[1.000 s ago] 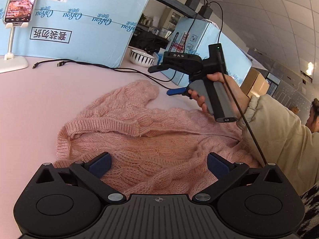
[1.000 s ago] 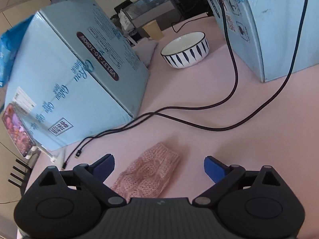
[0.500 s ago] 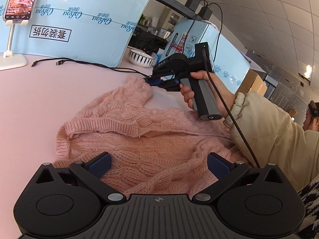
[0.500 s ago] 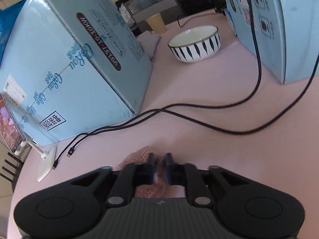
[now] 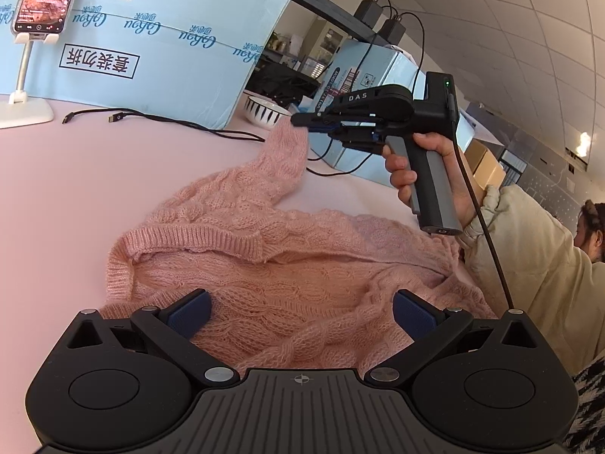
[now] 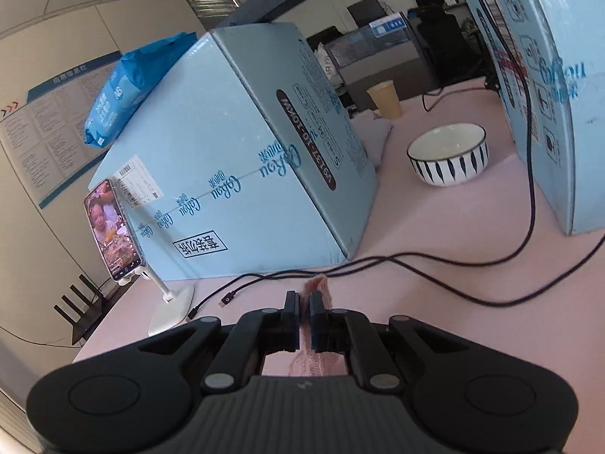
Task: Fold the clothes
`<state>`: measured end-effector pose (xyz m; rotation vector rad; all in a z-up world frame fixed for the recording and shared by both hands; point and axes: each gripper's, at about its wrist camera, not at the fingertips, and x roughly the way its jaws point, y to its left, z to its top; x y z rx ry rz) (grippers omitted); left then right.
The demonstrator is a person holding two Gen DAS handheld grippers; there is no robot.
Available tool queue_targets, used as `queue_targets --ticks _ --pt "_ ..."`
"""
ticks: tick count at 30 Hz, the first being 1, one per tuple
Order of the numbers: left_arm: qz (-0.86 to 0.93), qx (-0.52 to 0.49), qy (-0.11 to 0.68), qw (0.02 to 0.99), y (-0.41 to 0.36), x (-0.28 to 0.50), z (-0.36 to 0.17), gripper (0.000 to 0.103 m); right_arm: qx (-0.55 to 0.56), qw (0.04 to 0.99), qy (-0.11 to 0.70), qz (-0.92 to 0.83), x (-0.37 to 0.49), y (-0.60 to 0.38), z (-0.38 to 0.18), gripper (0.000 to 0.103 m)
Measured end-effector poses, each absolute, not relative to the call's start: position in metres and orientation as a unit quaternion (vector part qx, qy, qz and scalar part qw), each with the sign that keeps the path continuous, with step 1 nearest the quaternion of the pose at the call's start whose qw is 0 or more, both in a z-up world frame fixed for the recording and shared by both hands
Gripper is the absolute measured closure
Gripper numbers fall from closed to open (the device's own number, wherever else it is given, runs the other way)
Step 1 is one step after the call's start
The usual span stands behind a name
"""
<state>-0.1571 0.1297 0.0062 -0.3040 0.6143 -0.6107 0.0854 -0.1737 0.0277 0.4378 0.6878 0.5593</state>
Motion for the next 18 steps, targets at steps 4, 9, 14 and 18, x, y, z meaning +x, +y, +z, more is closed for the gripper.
queue_targets --ticks 4,9,14,18 --pt "-0.295 -0.152 0.295 0.896 0.131 -0.157 0.006 0.0 0.213 0.881 0.358 0.223 0.094 -0.171 0.005 0.098" --pt "-0.297 -0.157 0.296 0.894 0.132 -0.156 0.005 0.0 0.221 0.885 0.338 0.233 0.09 -0.173 0.01 0.098" --pt "-0.297 -0.156 0.295 0.895 0.131 -0.157 0.005 0.0 0.226 0.888 0.313 0.252 0.079 -0.18 0.026 0.098" --pt "-0.291 -0.172 0.29 0.895 0.136 -0.158 0.006 0.0 0.233 0.883 0.275 0.301 0.056 -0.187 0.042 0.098"
